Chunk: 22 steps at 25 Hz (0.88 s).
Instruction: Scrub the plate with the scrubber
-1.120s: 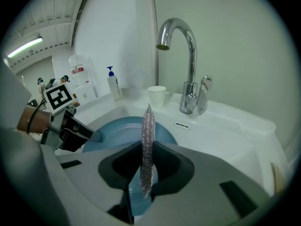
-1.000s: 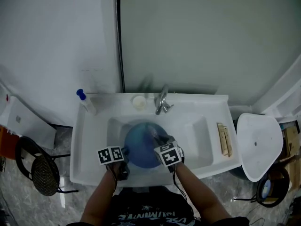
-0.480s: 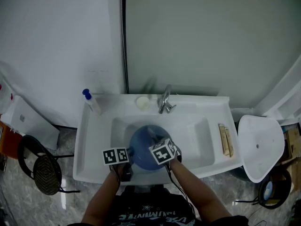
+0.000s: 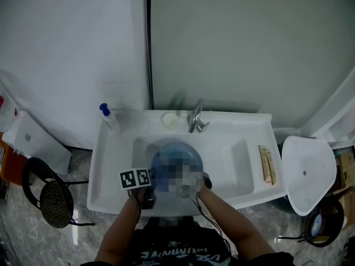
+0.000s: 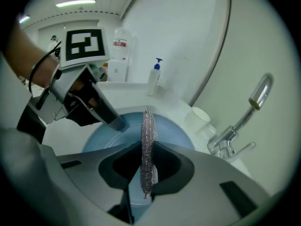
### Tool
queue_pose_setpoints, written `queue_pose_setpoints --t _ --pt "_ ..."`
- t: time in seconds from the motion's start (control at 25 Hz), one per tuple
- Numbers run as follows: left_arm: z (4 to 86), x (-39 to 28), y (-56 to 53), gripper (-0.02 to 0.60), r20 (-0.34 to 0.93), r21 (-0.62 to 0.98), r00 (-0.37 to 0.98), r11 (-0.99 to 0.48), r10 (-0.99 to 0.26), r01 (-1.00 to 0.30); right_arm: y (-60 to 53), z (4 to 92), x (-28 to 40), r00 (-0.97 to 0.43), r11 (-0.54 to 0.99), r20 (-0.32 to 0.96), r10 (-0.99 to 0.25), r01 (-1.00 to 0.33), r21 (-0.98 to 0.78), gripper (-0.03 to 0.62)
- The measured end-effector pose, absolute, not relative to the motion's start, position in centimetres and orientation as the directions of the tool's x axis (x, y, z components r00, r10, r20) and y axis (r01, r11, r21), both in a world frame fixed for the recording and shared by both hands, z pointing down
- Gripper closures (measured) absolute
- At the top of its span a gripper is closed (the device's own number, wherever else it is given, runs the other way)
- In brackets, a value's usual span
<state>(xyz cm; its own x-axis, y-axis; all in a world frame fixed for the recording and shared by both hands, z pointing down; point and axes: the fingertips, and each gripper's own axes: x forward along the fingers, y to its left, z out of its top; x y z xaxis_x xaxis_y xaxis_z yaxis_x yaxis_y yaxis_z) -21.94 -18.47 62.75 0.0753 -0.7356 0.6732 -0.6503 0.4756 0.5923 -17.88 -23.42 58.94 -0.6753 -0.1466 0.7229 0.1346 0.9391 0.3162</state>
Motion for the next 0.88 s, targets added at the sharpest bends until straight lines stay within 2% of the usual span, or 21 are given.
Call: queue_pose_setpoints --t 0.24,0.48,0.88 --pt "62.4 -22.6 -18.3 0.549 0.669 0.599 0.069 0.481 -0.74 -0.64 -20.6 59.1 -17.6 -0.677 0.872 0.734 -0.054 0.327 0.365 0.516" --pt "62.2 -23.2 -18.2 0.548 0.665 0.602 0.063 0.485 -0.744 -0.634 -18.9 59.9 -16.2 -0.659 0.808 0.751 0.024 0.456 0.375 0.516" --pt "61.9 -24.3 -17.8 0.546 0.648 0.624 0.041 0.499 -0.761 -0.602 -16.6 60.9 -13.7 -0.617 0.616 0.784 0.067 0.644 0.453 0.516"
